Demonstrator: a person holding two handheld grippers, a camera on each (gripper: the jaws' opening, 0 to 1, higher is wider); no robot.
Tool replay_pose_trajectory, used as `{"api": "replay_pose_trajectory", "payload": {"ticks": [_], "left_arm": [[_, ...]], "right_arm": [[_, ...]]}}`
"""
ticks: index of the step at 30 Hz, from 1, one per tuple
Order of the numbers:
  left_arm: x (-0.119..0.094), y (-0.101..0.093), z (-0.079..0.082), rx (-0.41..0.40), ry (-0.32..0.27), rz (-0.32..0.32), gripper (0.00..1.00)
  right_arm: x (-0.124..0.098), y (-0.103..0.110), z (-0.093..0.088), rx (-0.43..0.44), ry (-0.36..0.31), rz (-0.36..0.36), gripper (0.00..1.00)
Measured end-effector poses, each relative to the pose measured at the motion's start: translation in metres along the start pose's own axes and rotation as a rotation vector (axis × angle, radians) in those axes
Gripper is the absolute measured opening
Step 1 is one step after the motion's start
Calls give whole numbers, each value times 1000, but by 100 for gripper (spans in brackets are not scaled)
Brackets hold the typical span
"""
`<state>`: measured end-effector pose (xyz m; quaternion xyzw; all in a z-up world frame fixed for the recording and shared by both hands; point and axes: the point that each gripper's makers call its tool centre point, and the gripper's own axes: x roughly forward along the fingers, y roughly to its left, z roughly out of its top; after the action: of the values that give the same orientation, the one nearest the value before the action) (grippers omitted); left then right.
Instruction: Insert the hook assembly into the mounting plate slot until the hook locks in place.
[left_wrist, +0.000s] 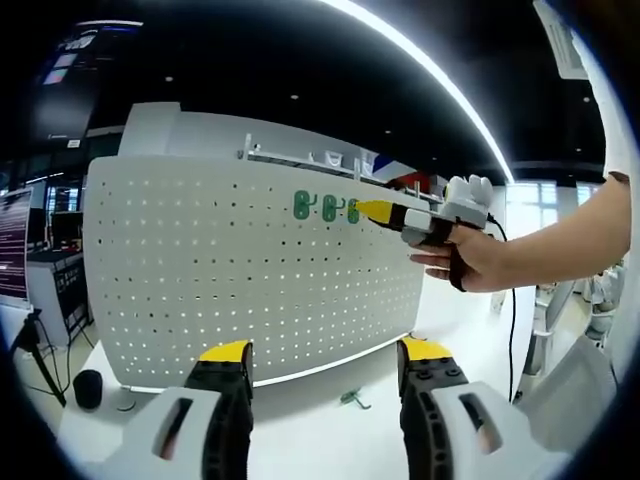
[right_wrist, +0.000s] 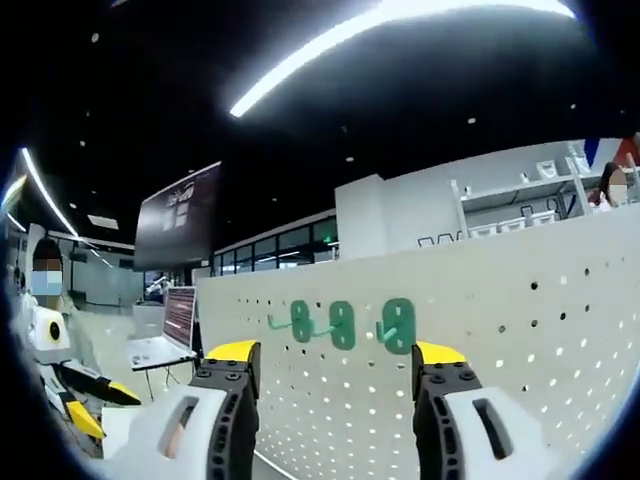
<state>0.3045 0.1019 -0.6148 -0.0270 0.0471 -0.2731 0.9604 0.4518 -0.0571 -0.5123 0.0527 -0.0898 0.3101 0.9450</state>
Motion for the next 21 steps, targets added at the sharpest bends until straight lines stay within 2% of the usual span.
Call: {"api": "replay_pose_trajectory", "payload": {"ticks": [5,10,13,21], "left_arm": [[1,2,-1,-3,0,0,60],[2,2,0,-6,-3,-12,61],[2,4,0,0,-6,-6,62],[2,3,2,16,-3,-20,62]], "right_arm": [[-6,5,-1,-13,14,30,60],[-21,21,-6,4,51,113,60],[-29,27,-10,7,72,139,60],[-52,36,-21,27,112,176,60]]}}
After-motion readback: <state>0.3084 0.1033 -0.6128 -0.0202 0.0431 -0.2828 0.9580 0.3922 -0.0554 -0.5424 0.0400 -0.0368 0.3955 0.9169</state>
